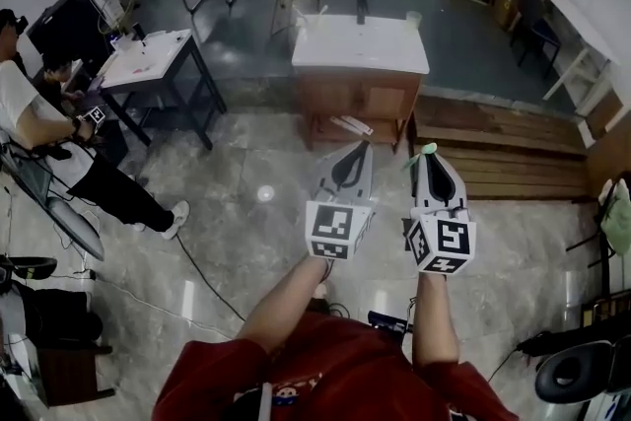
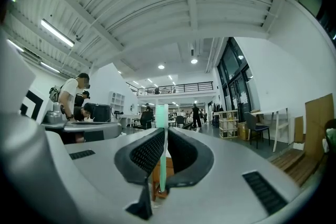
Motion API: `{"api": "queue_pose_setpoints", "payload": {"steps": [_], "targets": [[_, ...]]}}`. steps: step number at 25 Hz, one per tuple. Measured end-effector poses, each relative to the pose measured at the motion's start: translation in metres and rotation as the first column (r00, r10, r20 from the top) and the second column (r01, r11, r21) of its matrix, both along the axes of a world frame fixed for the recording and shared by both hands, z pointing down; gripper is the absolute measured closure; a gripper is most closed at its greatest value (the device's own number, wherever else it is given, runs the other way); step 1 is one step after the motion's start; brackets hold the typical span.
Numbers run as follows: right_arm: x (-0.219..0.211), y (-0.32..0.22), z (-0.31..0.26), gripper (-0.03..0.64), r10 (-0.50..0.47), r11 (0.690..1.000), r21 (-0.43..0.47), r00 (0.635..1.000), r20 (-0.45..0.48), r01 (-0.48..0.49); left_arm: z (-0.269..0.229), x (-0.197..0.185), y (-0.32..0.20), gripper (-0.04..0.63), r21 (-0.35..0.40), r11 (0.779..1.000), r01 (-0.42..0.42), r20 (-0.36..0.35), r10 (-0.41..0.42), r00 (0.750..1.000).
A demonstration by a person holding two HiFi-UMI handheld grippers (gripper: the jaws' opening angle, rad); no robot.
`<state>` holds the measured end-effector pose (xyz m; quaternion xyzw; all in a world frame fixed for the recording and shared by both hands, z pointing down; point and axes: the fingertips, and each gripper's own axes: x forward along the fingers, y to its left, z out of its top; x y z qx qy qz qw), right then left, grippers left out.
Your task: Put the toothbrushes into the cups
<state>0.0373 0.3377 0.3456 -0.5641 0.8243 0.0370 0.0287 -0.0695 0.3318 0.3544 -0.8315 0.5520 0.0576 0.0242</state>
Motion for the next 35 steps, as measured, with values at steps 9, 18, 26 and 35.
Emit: {"api": "queue_pose_setpoints", "payload": {"steps": [9, 18, 26, 35], "targets": [[-0.041, -0.051, -0.002, 0.572, 0.018, 1.0, -0.001, 1.0, -0.024, -0.018, -0.003, -0.038, -0.049, 0.568, 0.006, 1.0, -0.015, -0.01, 0.015, 1.0], [-0.086, -0.098, -0.002, 0.572, 0.026, 1.0, 0.003, 0.999, -0.039, -0.026, 0.005, -0.085, -0.095, 0.568, -0.006, 1.0, -0.014, -0.014, 0.014, 1.0], [-0.096, -0.122, 0.006, 0.572, 0.068, 0.998, -0.011, 0.995, -0.067, -0.069, 0.006, -0.096, -0.118, 0.568, -0.016, 0.999, -0.037, -0.009, 0.037, 0.999], [-0.071, -0.15, 0.012, 0.572, 0.088, 0.996, -0.001, 0.994, -0.059, -0.088, 0.013, -0.069, -0.152, 0.568, -0.015, 0.997, -0.074, 0.01, 0.074, 0.997]]}}
